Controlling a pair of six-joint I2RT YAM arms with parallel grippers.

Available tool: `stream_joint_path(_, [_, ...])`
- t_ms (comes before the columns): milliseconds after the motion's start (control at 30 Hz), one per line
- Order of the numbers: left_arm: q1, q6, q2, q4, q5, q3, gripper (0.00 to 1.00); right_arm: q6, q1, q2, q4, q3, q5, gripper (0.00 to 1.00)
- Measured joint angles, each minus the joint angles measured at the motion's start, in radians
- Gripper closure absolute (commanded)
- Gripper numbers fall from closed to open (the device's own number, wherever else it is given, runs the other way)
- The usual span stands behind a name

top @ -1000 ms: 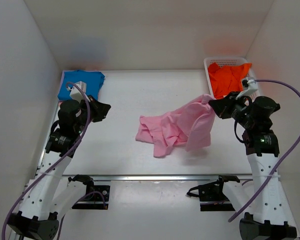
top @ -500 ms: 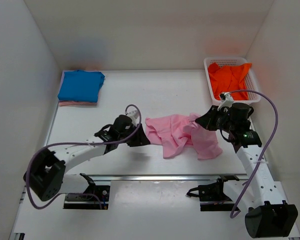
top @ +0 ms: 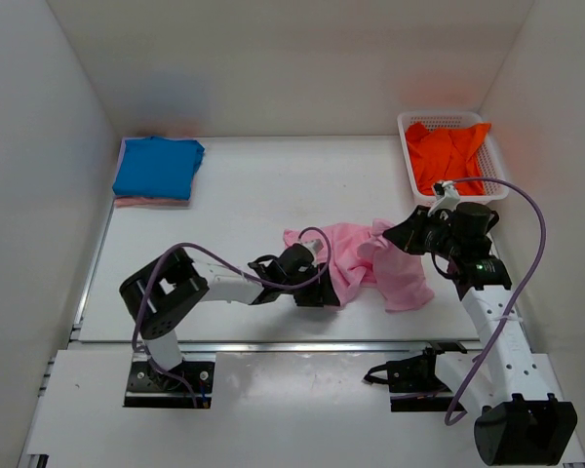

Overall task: Fold and stack the t-shirts
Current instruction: Flatten out the tshirt

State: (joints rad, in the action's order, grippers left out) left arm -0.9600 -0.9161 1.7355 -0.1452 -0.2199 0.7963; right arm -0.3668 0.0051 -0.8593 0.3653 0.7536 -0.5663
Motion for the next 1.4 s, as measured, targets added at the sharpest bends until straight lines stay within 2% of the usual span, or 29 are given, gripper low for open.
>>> stream_joint_path(67, [-0.017,-0.018,0.032,-0.013,0.010,0.033,0.38,0.000,0.000,0.003,0.000,0.000,-0.005,1.00])
stream_joint_path(100, [-0.021,-0.027,0.044,-0.021,0.014,0.042,0.42,0.000,0.000,0.005,0.000,0.000,-0.008,1.00])
stream_joint_path(167, [-0.021,-0.047,0.061,-0.035,0.024,0.052,0.62,0.000,0.000,0.011,0.000,0.000,-0.014,1.00])
stream_joint_path(200, [-0.021,-0.051,0.074,-0.034,0.035,0.058,0.84,0.000,0.000,0.012,-0.001,-0.001,-0.018,1.00])
stream_joint_path(233, [-0.021,-0.060,0.086,-0.036,0.033,0.062,0.98,0.000,0.000,0.014,-0.001,-0.001,-0.020,1.00])
stream_joint_path(267, [-0.019,-0.059,0.102,-0.033,0.038,0.070,1.00,0.000,-0.002,0.015,-0.003,-0.002,-0.021,1.00])
stream_joint_path(433, [-0.010,-0.062,0.098,-0.054,0.037,0.057,1.00,0.000,-0.028,0.018,-0.007,-0.008,-0.028,1.00])
stream_joint_path(567, [0.067,-0.019,-0.071,0.069,0.063,-0.011,1.00,0.004,-0.048,0.021,0.000,-0.006,-0.040,1.00])
stream_joint_path(733, [0.339,0.086,-0.478,0.282,0.110,0.047,1.00,0.005,-0.080,0.034,0.043,0.032,-0.048,1.00])
stream_joint_path(833, [0.530,0.155,-0.675,0.399,0.117,0.182,1.00,0.004,-0.100,0.055,0.068,0.101,-0.050,1.00])
stream_joint_path(933, [0.648,0.221,-0.803,0.478,0.118,0.311,1.00,0.002,-0.115,0.082,0.067,0.178,-0.058,1.00])
stream_joint_path(1100, [0.655,0.288,-0.917,0.582,0.122,0.351,1.00,0.004,-0.115,0.109,0.067,0.253,-0.058,1.00])
stream_joint_path(1267, [0.678,0.318,-0.934,0.687,0.146,0.262,1.00,0.026,-0.108,0.121,0.117,0.254,-0.040,1.00])
stream_joint_path(1400, [0.682,0.349,-0.934,0.774,0.213,0.281,1.00,0.045,-0.090,0.132,0.127,0.223,-0.040,1.00])
